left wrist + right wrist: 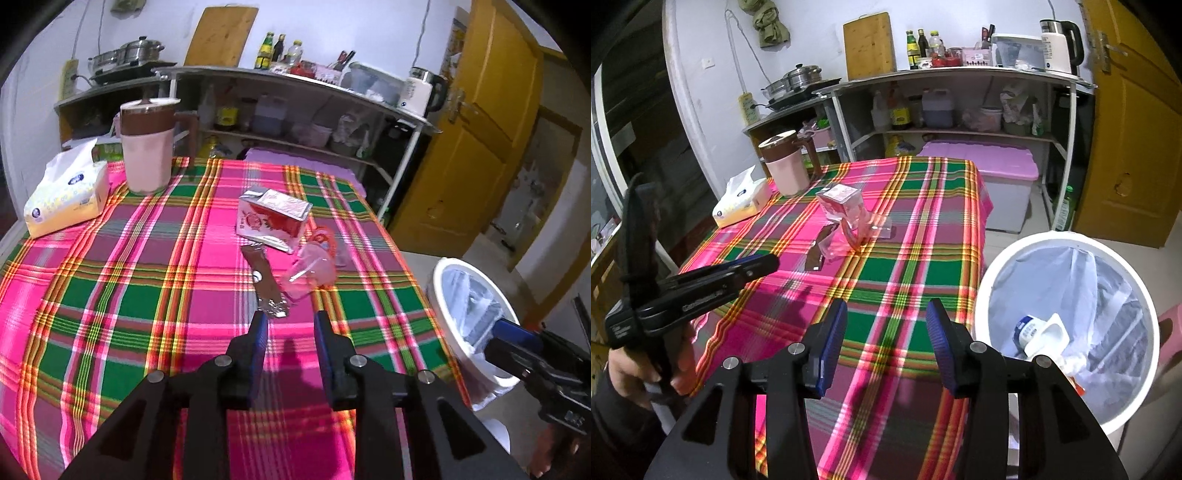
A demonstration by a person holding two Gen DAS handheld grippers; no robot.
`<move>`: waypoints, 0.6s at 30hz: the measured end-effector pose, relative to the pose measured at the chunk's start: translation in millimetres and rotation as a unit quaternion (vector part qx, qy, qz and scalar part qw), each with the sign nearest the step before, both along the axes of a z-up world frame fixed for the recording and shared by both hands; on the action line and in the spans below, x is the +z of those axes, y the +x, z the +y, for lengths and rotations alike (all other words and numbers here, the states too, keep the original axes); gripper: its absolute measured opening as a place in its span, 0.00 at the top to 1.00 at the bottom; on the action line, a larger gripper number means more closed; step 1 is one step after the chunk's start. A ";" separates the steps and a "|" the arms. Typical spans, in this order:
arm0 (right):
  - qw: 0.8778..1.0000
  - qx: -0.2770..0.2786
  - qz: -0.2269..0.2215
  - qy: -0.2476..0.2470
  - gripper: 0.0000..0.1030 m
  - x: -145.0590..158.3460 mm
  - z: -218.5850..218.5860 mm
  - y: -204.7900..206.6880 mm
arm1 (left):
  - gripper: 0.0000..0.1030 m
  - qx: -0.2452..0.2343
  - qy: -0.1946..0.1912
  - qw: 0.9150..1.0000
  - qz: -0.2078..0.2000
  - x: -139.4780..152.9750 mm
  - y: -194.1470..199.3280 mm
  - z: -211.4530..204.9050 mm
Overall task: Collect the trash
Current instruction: 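Grasp the brown strip wrapper with the left tool while the right tool reaches the clear cup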
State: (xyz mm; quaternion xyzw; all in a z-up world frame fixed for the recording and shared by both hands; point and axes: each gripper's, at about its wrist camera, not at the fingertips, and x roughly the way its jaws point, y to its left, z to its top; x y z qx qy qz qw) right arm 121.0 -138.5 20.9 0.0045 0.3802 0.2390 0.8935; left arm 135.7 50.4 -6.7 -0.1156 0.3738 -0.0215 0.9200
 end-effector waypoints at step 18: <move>1.000 0.001 0.017 -0.008 0.56 -13.3 15.8 36.7 | 0.70 0.040 -0.029 0.997 0.055 -40.2 81.2 24.1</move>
